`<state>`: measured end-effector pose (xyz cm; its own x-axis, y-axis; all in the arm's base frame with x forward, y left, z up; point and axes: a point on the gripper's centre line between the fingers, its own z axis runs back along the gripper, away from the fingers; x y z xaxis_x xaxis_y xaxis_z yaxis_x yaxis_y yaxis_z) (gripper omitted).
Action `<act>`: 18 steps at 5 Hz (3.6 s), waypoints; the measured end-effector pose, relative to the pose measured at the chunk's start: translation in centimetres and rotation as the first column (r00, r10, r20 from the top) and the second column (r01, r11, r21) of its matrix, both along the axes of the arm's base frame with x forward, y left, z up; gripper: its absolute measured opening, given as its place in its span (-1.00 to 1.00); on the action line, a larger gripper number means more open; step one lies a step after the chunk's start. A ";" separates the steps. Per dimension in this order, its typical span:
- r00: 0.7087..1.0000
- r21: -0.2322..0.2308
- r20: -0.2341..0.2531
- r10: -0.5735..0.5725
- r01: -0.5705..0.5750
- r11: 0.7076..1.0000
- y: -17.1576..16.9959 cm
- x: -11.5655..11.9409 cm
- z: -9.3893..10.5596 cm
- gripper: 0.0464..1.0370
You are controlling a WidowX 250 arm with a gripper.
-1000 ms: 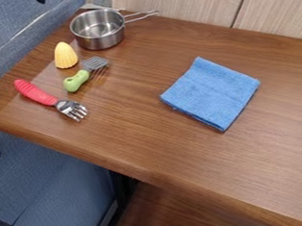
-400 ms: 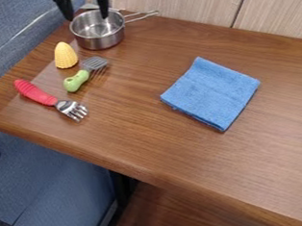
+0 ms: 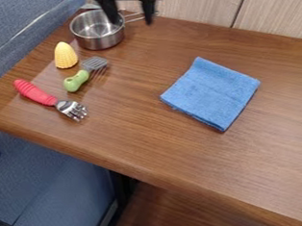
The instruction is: Moved the blue towel to the far left side of the table
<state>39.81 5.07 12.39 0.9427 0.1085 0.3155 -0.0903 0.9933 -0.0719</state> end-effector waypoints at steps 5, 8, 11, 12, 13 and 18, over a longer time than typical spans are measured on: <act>0.901 -0.033 -0.087 -0.426 0.424 0.905 -14.0 -4.6 -4.2 0.93; 0.919 0.040 -0.131 -0.372 0.380 0.924 -11.9 -4.0 -6.4 0.93; 0.909 0.051 -0.173 -0.378 0.392 0.919 -12.2 -3.0 -7.7 0.93; 0.923 0.036 -0.180 -0.341 0.352 0.935 -10.9 -1.7 -7.8 0.93; 0.938 0.033 -0.175 -0.299 0.309 0.950 -9.3 0.3 -7.7 0.92; 0.988 0.078 -0.149 -0.030 0.042 0.996 1.3 5.6 -7.4 0.92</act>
<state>45.44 6.40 5.03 0.9824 0.0532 0.1790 -0.0577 0.9981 0.0202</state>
